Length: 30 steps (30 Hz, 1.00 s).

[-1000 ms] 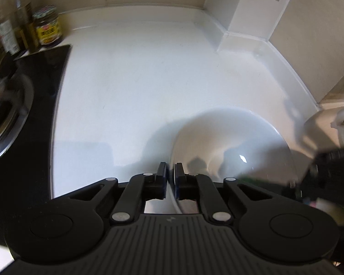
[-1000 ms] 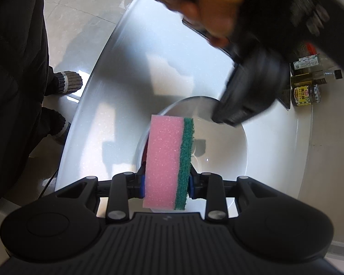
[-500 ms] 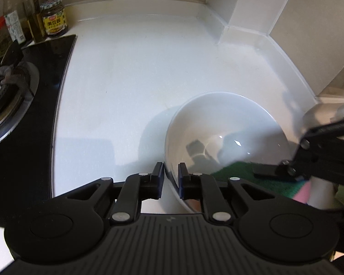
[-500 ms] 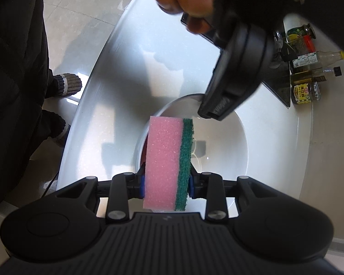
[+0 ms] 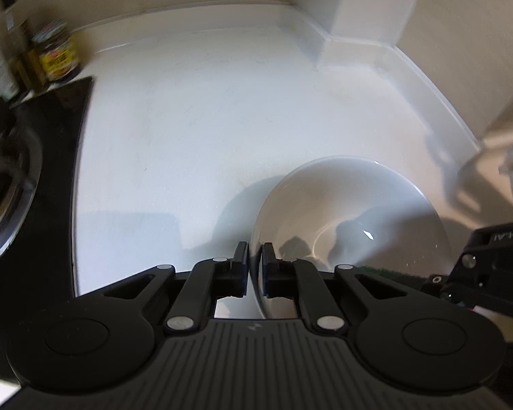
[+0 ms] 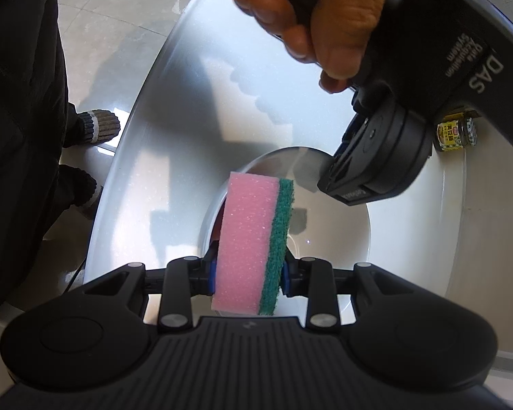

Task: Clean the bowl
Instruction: 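Keep scrubbing the bowl interior with the sponge while the left tool tilts the bowl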

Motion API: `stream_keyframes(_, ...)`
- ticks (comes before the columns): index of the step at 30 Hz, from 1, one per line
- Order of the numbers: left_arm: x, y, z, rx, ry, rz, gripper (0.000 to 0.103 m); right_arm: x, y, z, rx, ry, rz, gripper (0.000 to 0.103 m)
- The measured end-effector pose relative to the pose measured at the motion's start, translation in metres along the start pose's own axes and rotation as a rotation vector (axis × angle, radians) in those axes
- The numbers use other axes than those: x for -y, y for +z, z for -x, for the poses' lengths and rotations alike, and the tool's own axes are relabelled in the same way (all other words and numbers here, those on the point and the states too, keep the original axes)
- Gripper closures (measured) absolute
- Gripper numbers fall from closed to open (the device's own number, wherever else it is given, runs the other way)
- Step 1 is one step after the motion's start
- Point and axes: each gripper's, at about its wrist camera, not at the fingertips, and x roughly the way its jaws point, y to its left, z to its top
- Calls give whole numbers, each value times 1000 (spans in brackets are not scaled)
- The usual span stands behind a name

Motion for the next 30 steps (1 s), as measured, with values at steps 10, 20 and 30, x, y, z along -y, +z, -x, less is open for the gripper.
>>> stream_keyframes(10, 4, -14, 2, -5, 10, -1, 91, -5, -1, 0, -3, -3, 17, 74)
stream_keyframes(20, -6, -2, 2, 12, -12, 32, 93, -11, -7, -1, 14, 0, 4, 75)
stream_keyframes(30, 0, -3, 0, 10, -18, -24, 97, -12, 3, -5, -9, -1, 52, 75)
